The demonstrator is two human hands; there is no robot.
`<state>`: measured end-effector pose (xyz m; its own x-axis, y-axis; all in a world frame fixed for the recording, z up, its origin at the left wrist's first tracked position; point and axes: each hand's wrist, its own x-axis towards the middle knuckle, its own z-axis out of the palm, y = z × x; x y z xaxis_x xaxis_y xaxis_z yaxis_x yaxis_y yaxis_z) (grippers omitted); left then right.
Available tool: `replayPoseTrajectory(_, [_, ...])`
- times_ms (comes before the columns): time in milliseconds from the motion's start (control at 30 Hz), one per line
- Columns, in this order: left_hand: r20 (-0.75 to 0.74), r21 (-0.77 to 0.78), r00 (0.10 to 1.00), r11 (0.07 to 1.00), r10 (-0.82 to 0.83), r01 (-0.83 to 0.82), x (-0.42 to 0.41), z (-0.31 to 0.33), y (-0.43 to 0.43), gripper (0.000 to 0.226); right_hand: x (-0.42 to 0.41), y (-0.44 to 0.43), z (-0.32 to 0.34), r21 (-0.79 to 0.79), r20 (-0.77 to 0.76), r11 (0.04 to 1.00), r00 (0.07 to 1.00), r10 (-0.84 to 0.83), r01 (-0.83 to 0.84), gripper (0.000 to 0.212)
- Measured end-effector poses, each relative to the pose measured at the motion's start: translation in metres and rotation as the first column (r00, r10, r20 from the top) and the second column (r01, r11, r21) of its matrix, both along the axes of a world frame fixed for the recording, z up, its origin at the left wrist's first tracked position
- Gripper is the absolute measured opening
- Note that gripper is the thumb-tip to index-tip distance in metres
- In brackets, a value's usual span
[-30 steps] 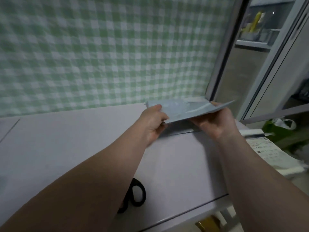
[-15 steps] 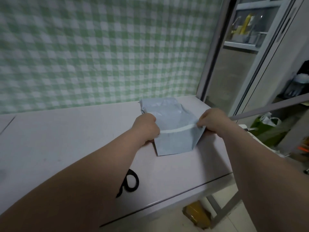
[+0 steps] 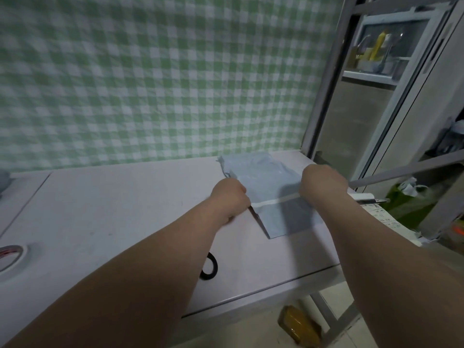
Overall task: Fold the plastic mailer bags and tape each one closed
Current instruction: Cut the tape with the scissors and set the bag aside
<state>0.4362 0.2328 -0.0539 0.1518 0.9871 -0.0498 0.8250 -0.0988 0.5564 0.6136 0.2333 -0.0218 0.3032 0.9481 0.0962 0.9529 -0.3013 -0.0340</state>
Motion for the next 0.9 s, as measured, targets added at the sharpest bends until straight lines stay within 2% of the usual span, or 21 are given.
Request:
replayPoseTrajectory(67, [0.065,0.041,0.997,0.998,0.046,-0.048,-0.006,0.004,-0.005,0.033,-0.011,-0.003,0.001,0.023,-0.010,0.998,0.998,0.058,-0.058,0.016])
replayPoseTrajectory(233, [0.193,0.178,0.976,0.975,0.098,-0.133,-0.034,0.032,-0.034,0.051,-0.057,-0.016,0.005,-0.012,-0.158,0.984,0.972,0.174,-0.178,0.021])
replayPoseTrajectory(367, [0.170,0.211,0.979,0.966,0.117,-0.152,-0.067,0.047,-0.065,0.047,-0.104,-0.037,0.009,0.002,-0.259,0.955,0.922,0.288,-0.297,0.016])
replayPoseTrajectory(567, [0.039,0.278,0.980,0.940,0.196,-0.199,-0.141,0.057,-0.115,0.046,-0.174,-0.077,0.016,0.082,-0.282,0.868,0.824,0.491,-0.489,0.022])
replayPoseTrajectory(633, [0.038,0.313,0.977,0.926,0.211,-0.212,-0.168,0.060,-0.133,0.049,-0.199,-0.088,0.016,0.106,-0.307,0.847,0.794,0.526,-0.520,0.022])
replayPoseTrajectory(700, [0.059,0.246,0.990,0.959,0.131,-0.141,-0.194,0.064,-0.157,0.046,-0.222,-0.098,0.015,0.131,-0.351,0.830,0.758,0.550,-0.542,0.019])
replayPoseTrajectory(767, [0.168,0.048,0.985,0.998,-0.046,0.038,-0.219,0.068,-0.184,0.016,-0.246,-0.107,0.015,0.134,-0.364,0.810,0.732,0.576,-0.570,0.018])
replayPoseTrajectory(800, [0.211,-0.037,0.973,0.994,-0.093,0.103,-0.231,0.069,-0.196,0.009,-0.258,-0.112,0.015,0.130,-0.366,0.803,0.725,0.584,-0.581,0.018])
replayPoseTrajectory(833, [0.231,-0.082,0.968,0.989,-0.104,0.126,-0.243,0.069,-0.205,0.021,-0.269,-0.116,0.015,0.124,-0.374,0.798,0.717,0.588,-0.590,0.018])
replayPoseTrajectory(900, [0.222,-0.043,0.974,0.998,-0.038,0.049,-0.265,0.070,-0.217,0.016,-0.291,-0.124,0.015,0.124,-0.398,0.783,0.693,0.601,-0.609,0.018])
